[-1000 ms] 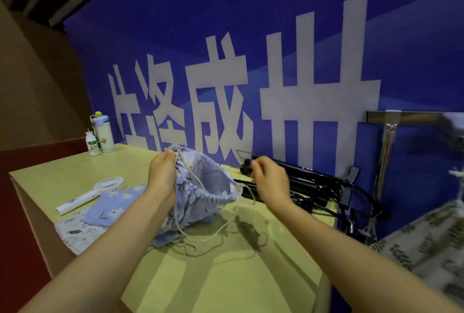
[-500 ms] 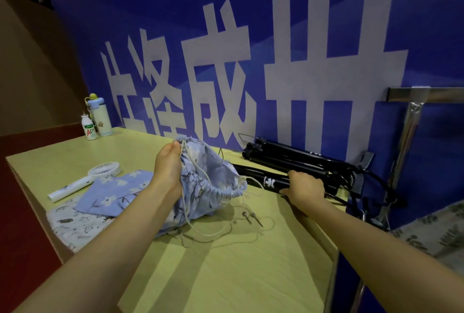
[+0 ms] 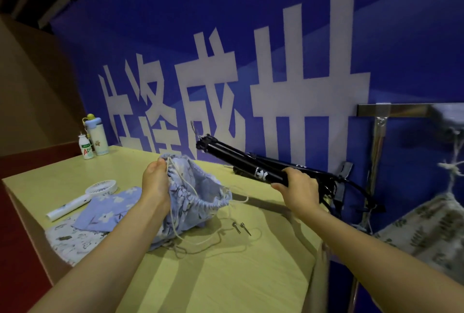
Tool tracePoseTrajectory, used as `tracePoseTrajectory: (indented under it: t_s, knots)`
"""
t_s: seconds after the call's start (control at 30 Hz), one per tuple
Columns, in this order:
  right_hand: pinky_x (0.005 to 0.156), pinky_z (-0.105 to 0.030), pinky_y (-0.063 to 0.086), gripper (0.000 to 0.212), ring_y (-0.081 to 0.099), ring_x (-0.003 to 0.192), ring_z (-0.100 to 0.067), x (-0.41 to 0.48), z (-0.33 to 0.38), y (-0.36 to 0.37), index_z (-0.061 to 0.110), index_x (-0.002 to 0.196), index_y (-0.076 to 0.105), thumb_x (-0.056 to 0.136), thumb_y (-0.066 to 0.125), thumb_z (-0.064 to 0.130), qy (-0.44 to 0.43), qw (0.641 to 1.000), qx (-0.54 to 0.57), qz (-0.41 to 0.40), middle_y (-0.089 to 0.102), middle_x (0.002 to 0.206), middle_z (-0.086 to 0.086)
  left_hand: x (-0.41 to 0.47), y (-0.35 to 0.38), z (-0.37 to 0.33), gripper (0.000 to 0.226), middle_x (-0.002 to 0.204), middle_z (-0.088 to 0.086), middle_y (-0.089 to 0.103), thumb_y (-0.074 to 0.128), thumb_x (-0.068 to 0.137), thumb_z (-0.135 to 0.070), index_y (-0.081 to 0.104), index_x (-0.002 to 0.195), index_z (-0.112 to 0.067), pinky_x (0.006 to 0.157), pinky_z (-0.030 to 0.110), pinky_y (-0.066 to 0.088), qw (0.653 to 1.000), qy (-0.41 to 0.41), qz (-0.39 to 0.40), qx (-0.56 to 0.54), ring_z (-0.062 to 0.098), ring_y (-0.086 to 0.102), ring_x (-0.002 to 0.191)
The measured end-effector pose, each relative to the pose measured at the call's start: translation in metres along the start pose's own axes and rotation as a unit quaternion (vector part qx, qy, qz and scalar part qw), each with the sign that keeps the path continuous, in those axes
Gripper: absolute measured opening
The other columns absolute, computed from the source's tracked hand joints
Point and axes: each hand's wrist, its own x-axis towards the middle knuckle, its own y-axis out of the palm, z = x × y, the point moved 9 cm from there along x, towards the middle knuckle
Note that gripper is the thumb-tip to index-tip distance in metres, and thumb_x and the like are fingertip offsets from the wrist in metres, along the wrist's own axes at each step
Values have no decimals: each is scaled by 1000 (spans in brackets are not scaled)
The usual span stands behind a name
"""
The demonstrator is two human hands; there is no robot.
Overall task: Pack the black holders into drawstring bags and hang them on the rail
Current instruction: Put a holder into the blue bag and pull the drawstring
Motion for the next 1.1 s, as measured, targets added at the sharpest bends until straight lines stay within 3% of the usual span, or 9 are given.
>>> tracePoseTrajectory:
  t_s: [0.23, 0.33, 0.4, 0.5, 0.63, 0.77, 0.97, 1.03, 1.1]
  knots:
    - [98, -43, 44, 40, 58, 103, -19, -16, 3, -48, 17, 119, 59, 85, 66, 35, -47, 989, 135, -30, 66, 110, 1, -1, -19, -30, 28, 116, 18, 63, 41, 95, -31, 60, 107, -14, 99, 53, 46, 999, 30, -23, 9, 37, 59, 105]
    - [101, -36, 38, 43, 55, 105, -16, -23, 11, -60, 18, 122, 57, 84, 65, 36, -92, 989, 112, -28, 64, 111, 3, 7, -21, -42, 40, 115, 23, 63, 41, 92, -31, 60, 118, -8, 98, 56, 47, 999, 37, -25, 17, 40, 60, 104]
    - [102, -33, 34, 44, 54, 105, -15, -28, 19, -62, 21, 123, 56, 84, 64, 39, -126, 989, 80, -20, 64, 112, 4, -5, -13, -62, 37, 99, 20, 63, 37, 97, -26, 58, 120, -6, 92, 46, 49, 997, 72, -17, 31, 35, 60, 91]
    - [104, -30, 29, 48, 52, 112, -13, -37, 35, -60, 23, 127, 53, 85, 60, 45, -186, 983, 10, -1, 61, 120, 7, -26, 3, -89, 26, 76, 8, 46, 30, 101, -22, 51, 100, -8, 71, 34, 35, 984, 142, -12, 108, 24, 43, 75]
    - [107, -31, 27, 49, 50, 120, -13, -45, 53, -59, 25, 131, 50, 88, 56, 47, -231, 971, -54, -20, 58, 127, 8, -40, 22, -95, 28, 93, 17, 52, 32, 100, -23, 50, 102, -2, 75, 35, 36, 946, 202, 10, 254, 29, 50, 87]
    - [91, -38, 47, 43, 66, 95, -18, -44, 74, -69, 22, 110, 66, 72, 76, 42, -276, 950, -108, -94, 71, 101, 6, -46, 33, -84, 27, 88, 18, 50, 31, 101, -25, 45, 96, -2, 73, 37, 37, 920, 235, 38, 311, 29, 49, 83]
    - [85, -36, 52, 45, 68, 89, -14, -50, 75, -85, 22, 104, 68, 64, 83, 39, -333, 920, -122, -165, 72, 97, 7, -26, 3, -90, 34, 96, 29, 52, 28, 101, -20, 47, 113, 6, 72, 39, 36, 944, 204, -47, 255, 33, 48, 83]
    - [87, -36, 51, 45, 68, 90, -15, -55, 74, -87, 20, 105, 68, 66, 81, 37, -358, 907, -132, -178, 72, 99, 6, -17, 0, -90, 37, 102, 37, 54, 28, 100, -23, 46, 113, 7, 74, 48, 43, 952, 181, -50, 240, 44, 53, 86]
    - [87, -35, 50, 44, 67, 90, -15, -58, 79, -88, 20, 106, 68, 68, 80, 36, -373, 898, -137, -189, 72, 100, 5, -19, 6, -90, 35, 93, 31, 51, 28, 100, -23, 47, 110, 5, 71, 44, 39, 950, 176, -37, 254, 38, 51, 80]
